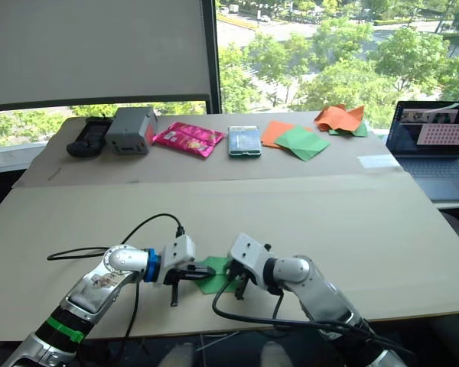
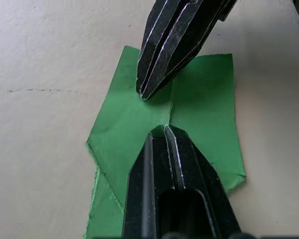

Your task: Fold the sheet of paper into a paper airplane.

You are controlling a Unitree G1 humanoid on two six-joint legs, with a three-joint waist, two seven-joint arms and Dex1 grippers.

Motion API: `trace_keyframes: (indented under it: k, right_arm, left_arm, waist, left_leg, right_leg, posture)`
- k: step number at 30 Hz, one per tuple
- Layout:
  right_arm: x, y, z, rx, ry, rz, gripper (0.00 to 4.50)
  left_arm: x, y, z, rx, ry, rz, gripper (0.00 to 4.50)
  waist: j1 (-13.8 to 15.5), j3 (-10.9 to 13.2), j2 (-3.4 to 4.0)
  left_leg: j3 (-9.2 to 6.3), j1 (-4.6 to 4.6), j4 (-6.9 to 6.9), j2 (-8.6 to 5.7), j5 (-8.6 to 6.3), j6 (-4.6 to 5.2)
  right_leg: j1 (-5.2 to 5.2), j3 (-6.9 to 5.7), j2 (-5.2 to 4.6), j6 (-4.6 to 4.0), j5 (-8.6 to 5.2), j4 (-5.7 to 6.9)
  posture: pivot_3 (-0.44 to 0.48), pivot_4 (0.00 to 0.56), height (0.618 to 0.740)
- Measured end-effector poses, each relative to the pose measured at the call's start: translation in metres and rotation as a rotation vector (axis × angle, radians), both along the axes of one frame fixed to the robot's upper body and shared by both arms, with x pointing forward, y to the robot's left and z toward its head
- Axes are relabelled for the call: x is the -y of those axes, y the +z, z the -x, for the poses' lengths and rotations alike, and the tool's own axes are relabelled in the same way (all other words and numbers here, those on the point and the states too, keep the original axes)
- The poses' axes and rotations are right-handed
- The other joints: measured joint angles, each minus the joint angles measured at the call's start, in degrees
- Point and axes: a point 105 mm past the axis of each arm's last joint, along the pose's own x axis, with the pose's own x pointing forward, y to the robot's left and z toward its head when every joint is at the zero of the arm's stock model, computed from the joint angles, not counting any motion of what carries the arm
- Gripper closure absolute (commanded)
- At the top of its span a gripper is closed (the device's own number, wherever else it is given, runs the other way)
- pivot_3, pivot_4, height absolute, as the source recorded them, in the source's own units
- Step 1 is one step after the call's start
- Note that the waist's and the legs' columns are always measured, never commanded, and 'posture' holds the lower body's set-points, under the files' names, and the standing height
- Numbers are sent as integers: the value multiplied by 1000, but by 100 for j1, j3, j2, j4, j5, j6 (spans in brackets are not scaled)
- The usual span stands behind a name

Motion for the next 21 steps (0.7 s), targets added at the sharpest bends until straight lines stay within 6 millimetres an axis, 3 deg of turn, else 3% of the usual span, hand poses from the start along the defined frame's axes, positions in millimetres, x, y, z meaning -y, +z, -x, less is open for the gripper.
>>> trace_keyframes:
  k: [6,21]
  right_arm:
    - [-1,-1,2,-11,-5,9,4481]
    - [-1,-3,4,-30,-15,15,4481]
  left_arm:
    - [-1,-2,0,-1,-1,-15,4500]
    - [-33,-8,10,-41,17,-89,4500]
  waist:
    - [-3,-6,-1]
    - [-151,-26,-14]
  left_leg:
    - [-1,16,0,0,-5,-9]
    - [-2,46,-10,4,-11,-17]
  right_leg:
    - [14,0,-1,0,0,-2]
    - [24,0,-3,-1,-1,0]
  posture:
    - [0,150,721]
    - [0,150,721]
